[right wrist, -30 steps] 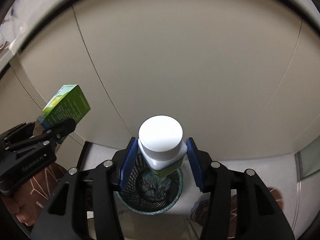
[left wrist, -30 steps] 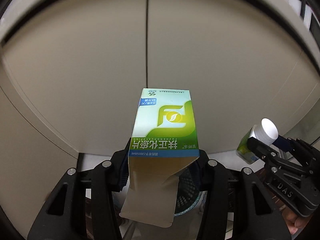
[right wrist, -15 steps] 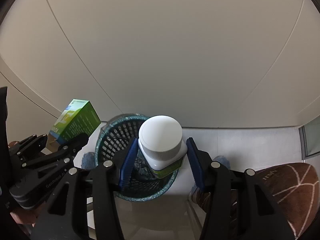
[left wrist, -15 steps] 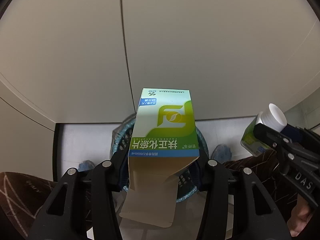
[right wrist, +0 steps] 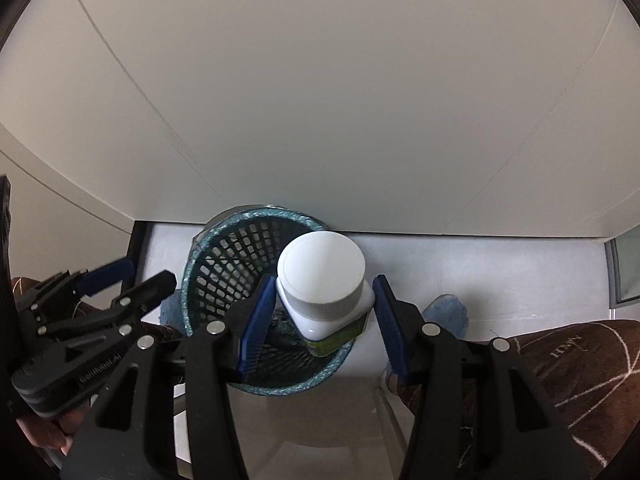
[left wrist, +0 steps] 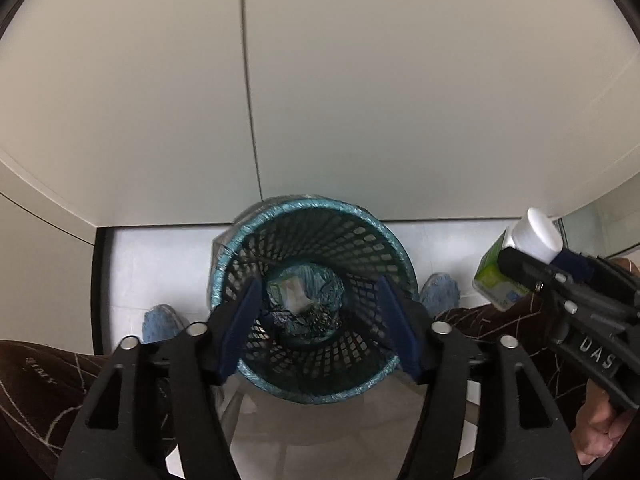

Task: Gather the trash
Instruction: 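Open the left gripper over the wastebasket while the right gripper releases the pill bottle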

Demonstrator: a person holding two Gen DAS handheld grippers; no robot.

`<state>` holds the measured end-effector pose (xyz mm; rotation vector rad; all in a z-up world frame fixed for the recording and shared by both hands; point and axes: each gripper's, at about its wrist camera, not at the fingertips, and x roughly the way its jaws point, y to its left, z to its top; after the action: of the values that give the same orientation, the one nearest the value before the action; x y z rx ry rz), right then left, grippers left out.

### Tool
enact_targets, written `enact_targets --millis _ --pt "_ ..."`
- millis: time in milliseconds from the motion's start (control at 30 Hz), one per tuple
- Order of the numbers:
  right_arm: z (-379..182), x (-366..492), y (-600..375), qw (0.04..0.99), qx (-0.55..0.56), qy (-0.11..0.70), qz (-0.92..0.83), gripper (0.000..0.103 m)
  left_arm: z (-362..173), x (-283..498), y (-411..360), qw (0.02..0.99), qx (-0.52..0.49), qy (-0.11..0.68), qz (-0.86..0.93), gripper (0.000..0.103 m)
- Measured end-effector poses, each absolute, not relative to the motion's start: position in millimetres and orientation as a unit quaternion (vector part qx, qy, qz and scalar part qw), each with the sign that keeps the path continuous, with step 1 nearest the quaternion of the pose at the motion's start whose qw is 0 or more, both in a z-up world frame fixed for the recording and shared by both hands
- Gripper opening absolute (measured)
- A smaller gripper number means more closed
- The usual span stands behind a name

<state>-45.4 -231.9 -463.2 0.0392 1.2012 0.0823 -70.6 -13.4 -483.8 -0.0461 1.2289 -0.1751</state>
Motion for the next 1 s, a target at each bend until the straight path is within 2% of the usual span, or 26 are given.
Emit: enact_targets --millis 300,700,833,1000 --pt "-472 -42 -221 0.821 0.023 0.565 0.08 0.048 -461 -69 -1 0.831 -0.023 0.555 -0.024 0.091" --pt "-488 -38 -197 0.807 0.022 0.578 0.121 0.049 -459 -64 14 0.828 -0.028 0.561 -0.01 0.097" --pt "-486 -38 -197 0.81 0.024 0.574 0.118 0.064 -462 -63 18 0.824 -0.035 0.566 -0.006 0.097" --pt "-489 -36 -197 0.813 0.027 0.571 0.105 0.073 -462 -63 20 0.822 -0.041 0.568 -0.004 0.097"
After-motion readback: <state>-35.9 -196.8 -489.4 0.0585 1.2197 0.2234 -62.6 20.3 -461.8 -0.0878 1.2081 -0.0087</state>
